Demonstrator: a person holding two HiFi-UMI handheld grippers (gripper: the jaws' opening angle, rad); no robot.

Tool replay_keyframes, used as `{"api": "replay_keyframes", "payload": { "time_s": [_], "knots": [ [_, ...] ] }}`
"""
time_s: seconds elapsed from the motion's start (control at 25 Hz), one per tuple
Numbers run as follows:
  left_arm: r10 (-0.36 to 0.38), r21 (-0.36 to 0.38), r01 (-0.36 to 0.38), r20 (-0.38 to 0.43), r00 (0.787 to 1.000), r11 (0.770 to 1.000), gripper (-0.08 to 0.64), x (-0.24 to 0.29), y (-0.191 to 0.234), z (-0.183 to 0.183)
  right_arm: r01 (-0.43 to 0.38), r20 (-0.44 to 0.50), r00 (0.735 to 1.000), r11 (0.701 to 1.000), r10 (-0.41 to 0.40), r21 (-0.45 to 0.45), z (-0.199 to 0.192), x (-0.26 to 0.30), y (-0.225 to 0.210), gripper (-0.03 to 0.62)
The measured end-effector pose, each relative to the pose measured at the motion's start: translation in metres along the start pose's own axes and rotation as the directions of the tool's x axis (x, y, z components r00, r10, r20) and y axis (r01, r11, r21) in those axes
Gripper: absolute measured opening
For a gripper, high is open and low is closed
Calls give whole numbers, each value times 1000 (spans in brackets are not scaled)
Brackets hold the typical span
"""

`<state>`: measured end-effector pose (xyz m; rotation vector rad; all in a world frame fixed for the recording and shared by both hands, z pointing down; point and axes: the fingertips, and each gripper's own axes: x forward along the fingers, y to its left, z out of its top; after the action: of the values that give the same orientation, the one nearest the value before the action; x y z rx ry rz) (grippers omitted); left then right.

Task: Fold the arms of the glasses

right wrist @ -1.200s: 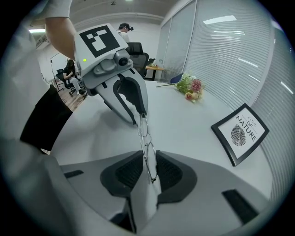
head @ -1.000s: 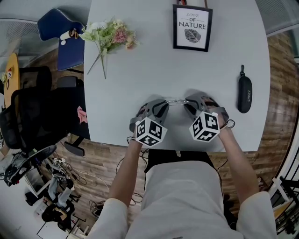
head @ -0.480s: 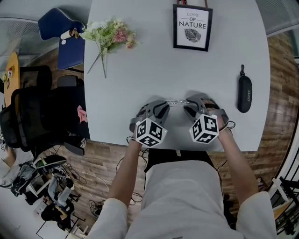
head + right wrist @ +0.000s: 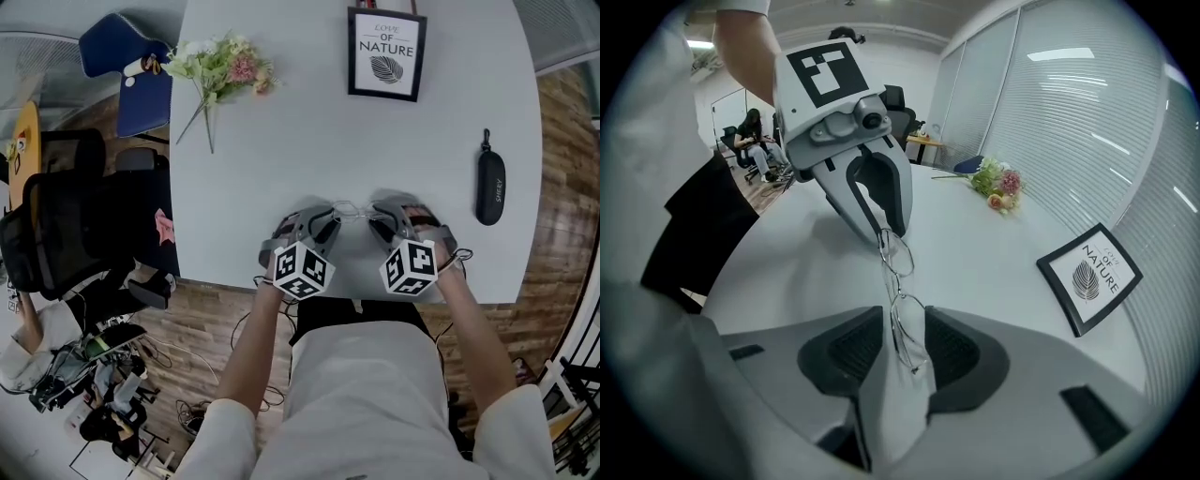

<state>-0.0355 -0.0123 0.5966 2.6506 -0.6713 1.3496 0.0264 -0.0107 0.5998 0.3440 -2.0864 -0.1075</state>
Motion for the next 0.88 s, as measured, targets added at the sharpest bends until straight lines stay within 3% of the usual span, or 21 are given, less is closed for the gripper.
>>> {"api": "replay_keyframes", "payload": {
  "time_s": [0.2, 0.52, 0.88],
  "knots": [
    [-4, -18, 4, -16, 1000, 1000, 132, -4, -4, -8, -39, 12, 999, 999, 39, 3, 0, -1, 9, 181],
    [65, -89, -69, -51, 997, 994, 132, -17, -1, -23, -30, 41, 999, 999, 29, 26, -4, -13, 14, 172],
    [127, -174, -119, 39, 991, 978, 118, -47, -10, 6, 24, 123, 991, 985, -46, 172, 11, -46, 9, 149]
  ]
}}
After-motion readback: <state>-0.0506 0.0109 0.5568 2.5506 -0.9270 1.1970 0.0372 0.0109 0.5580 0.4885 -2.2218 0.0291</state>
